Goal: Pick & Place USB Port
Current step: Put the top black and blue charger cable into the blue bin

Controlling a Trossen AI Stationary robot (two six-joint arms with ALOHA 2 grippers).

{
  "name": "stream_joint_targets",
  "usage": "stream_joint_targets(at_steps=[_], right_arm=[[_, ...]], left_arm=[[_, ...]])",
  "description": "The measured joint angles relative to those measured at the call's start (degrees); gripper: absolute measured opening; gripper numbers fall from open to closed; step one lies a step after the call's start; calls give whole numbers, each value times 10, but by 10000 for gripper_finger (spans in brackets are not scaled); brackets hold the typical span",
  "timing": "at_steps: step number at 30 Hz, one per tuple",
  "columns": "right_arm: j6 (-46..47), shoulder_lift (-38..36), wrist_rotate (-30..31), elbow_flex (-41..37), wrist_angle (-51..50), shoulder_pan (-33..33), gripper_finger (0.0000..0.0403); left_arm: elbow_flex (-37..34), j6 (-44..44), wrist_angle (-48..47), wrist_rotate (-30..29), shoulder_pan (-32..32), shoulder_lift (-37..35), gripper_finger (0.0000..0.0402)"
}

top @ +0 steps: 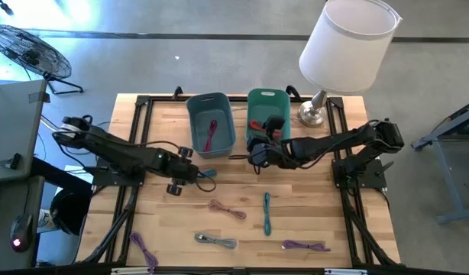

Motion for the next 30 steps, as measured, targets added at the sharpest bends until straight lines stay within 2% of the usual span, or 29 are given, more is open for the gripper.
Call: stream_joint_targets(at_steps=[8, 30], right_arm=[[-2, 0, 4, 0, -1, 25, 282], [0, 0, 5, 0, -1, 62, 282]], left_arm=[[0, -38, 42, 42, 0, 34, 150], [0, -76, 39, 40, 0, 33, 150]])
